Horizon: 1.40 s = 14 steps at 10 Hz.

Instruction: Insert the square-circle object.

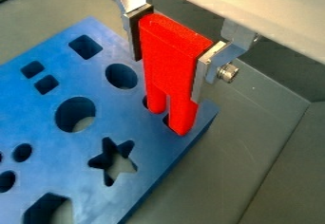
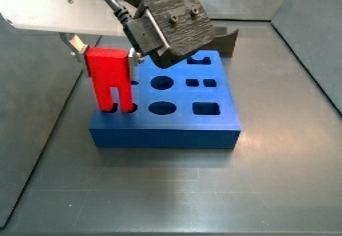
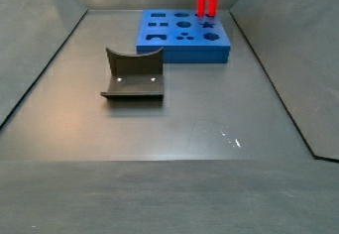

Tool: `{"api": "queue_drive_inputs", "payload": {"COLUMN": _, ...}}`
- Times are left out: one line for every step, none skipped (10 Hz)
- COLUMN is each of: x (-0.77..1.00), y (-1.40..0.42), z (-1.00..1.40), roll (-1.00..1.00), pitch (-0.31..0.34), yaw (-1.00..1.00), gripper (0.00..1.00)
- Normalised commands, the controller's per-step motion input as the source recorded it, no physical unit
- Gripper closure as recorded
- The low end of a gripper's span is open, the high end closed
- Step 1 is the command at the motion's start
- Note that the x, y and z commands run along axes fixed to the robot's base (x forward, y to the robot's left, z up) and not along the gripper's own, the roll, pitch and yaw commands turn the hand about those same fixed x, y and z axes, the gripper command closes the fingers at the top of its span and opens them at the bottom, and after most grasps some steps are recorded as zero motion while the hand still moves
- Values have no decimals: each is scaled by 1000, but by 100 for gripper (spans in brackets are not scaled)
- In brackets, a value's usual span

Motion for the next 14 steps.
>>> {"api": "queue_drive_inputs", "payload": {"x": 114, "y": -97, "z": -429, "roll": 0, "pitch": -66, "yaw": 80, "gripper": 100}}
{"api": "queue_drive_inputs", "payload": {"x": 240, "y": -60, "z": -517, "roll": 13, "pitch": -31, "yaw": 43, "gripper": 100}}
{"api": "queue_drive_inputs", "payload": {"x": 289, "y": 0, "z": -569, "roll": 94, "pitch": 0, "yaw": 0, "gripper": 100}}
{"api": "queue_drive_inputs", "payload": {"x": 211, "y": 0, "z": -640, "roll": 96, "pitch": 0, "yaw": 0, "gripper": 100}}
{"api": "queue_drive_inputs", "payload": {"x": 0, "y": 0, "z": -831, "roll": 96, "pitch": -123, "yaw": 0, "gripper": 100}}
{"api": "queue_drive_inputs", "payload": {"x": -11, "y": 0, "z": -937, "roll": 100, "pitch": -144, "yaw": 0, "gripper": 100}}
{"api": "queue_drive_inputs", "payload": {"x": -54, "y": 0, "z": -1000, "roll": 47, "pitch": -133, "yaw": 0, "gripper": 100}}
{"api": "queue_drive_inputs", "payload": {"x": -86, "y": -54, "z": -1000, "roll": 7, "pitch": -116, "yaw": 6, "gripper": 100}}
{"api": "queue_drive_inputs", "payload": {"x": -106, "y": -94, "z": -1000, "roll": 0, "pitch": -91, "yaw": 31, "gripper": 100}}
{"api": "queue_drive_inputs", "payload": {"x": -111, "y": -91, "z": -1000, "roll": 0, "pitch": -89, "yaw": 37, "gripper": 100}}
{"api": "queue_drive_inputs", "payload": {"x": -114, "y": -91, "z": -1000, "roll": 0, "pitch": -87, "yaw": 40, "gripper": 100}}
{"api": "queue_drive_inputs", "payload": {"x": -129, "y": -77, "z": -1000, "roll": 0, "pitch": -80, "yaw": 40, "gripper": 100}}
{"api": "queue_drive_inputs", "payload": {"x": -137, "y": -69, "z": -1000, "roll": 0, "pitch": -76, "yaw": 40, "gripper": 100}}
{"api": "queue_drive_inputs", "payload": {"x": -126, "y": -31, "z": -1000, "roll": 0, "pitch": -89, "yaw": 46, "gripper": 100}}
